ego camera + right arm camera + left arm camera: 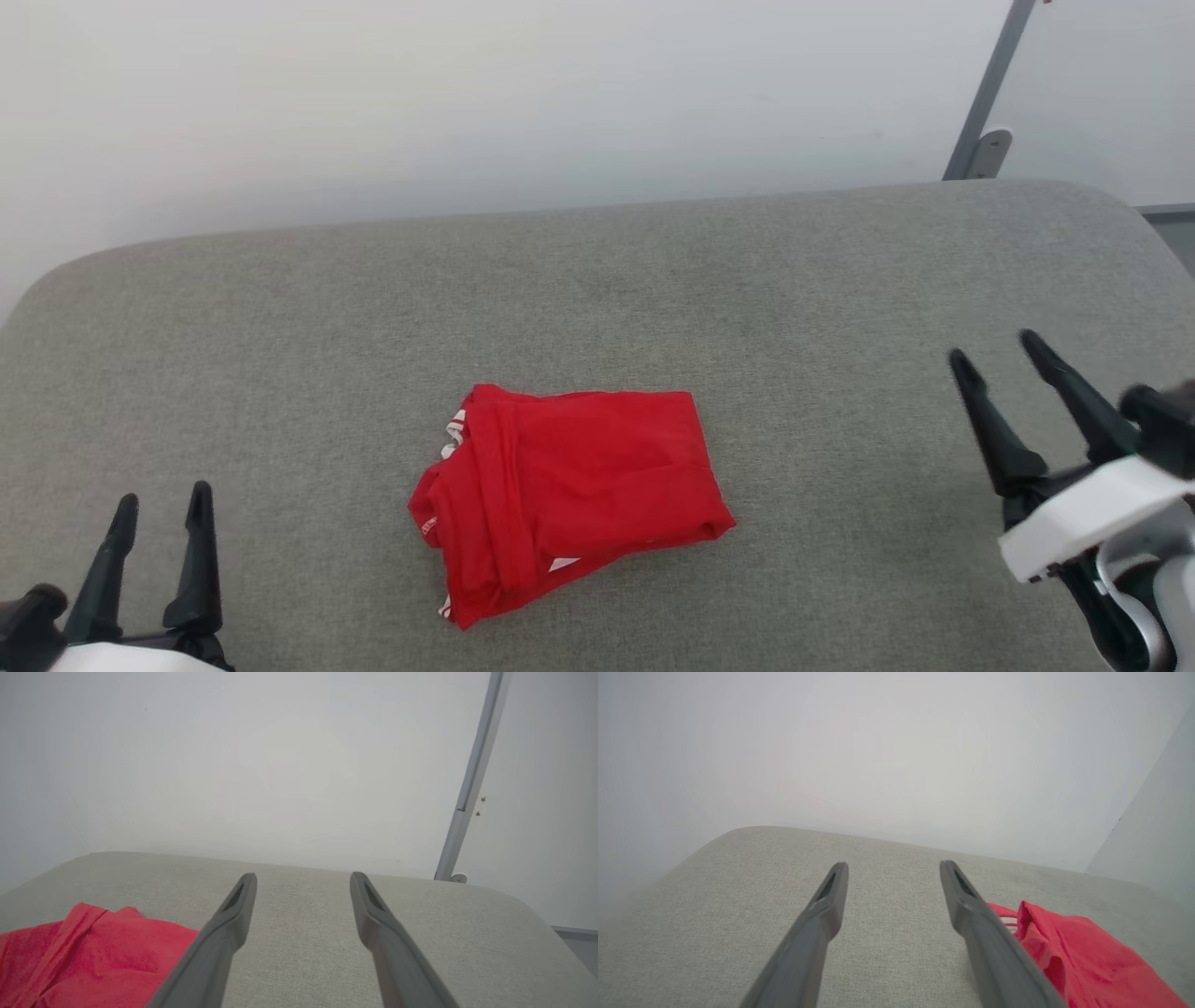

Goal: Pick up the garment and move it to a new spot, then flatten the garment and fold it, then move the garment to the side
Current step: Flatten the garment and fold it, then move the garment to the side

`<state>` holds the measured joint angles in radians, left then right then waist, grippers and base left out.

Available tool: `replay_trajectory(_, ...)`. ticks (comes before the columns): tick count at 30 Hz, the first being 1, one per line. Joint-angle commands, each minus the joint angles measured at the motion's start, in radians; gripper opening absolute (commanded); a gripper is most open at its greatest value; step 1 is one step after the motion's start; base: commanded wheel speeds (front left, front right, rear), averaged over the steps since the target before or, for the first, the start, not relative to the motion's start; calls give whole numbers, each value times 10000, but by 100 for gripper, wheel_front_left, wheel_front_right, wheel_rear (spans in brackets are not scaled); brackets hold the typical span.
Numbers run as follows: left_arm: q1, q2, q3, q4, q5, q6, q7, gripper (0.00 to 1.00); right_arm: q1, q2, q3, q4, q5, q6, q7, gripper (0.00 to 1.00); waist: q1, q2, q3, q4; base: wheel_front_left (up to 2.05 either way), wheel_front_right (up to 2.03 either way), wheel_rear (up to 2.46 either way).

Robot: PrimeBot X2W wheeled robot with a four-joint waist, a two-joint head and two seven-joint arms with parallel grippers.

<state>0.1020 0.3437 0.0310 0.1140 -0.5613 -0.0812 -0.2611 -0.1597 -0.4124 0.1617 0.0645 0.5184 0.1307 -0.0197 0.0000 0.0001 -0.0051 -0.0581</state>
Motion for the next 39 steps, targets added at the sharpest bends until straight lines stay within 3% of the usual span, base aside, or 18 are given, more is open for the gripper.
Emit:
replay_trajectory(1, 130, -54, 112, -69, 100, -58, -50, 100, 101, -20, -63, 152, -132, 0, -256, 100, 0, -1, -36, -55, 0, 0, 0)
replay_trajectory(5, 336, -264, 521, -207, 381, -291, -50, 100, 334, 125, -441, 932, -463, 0, -1394, 100, 0, -1, -87, -105, 0, 0, 0)
replay_trajectory(12, 491, -422, 860, -44, 697, -476, -51, 100, 583, 127, -577, 1805, -466, 0, -2154, 100, 0, -1, -174, -10, 0, 0, 0)
replay_trajectory(39, 718, -710, 1134, -31, 491, -501, -51, 100, 1493, 817, -1536, 1798, -898, 0, -2461, 100, 0, -1, -312, 564, 0, 0, 0)
